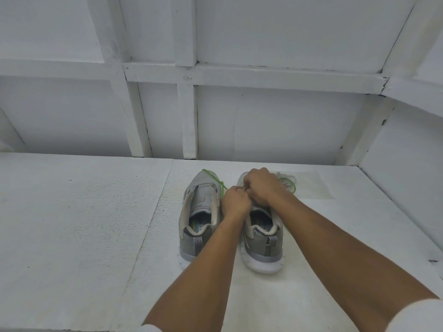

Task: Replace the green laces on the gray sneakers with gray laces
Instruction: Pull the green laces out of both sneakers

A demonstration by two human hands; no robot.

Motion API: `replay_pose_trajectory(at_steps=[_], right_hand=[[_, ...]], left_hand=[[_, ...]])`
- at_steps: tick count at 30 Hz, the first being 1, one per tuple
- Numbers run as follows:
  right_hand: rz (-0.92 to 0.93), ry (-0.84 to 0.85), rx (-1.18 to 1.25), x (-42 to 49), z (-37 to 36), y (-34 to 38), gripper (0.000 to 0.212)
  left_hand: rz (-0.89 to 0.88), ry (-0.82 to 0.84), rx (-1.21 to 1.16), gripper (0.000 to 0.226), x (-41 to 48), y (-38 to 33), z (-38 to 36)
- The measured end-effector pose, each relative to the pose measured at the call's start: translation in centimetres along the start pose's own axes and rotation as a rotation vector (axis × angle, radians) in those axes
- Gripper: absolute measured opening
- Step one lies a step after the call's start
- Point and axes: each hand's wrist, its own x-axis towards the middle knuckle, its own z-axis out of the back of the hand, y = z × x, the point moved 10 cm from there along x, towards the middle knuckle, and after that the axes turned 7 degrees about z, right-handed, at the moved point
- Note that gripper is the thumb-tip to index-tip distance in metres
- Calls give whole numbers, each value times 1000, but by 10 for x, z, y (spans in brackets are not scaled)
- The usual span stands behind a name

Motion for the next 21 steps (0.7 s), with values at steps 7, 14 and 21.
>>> replay_pose_trajectory(at_steps=[7,14,21], right_hand=[[-211,-116,-176,-8,41,-40,24],[-166,-22,103,-5,30,-48,26],[11,74,-66,2,0,1,17]], left_hand=[[32,1,-68,37,3,5,-1],[33,-9,-28,38,3,5,-4],[30,-10,-36,37,2,5,-3]])
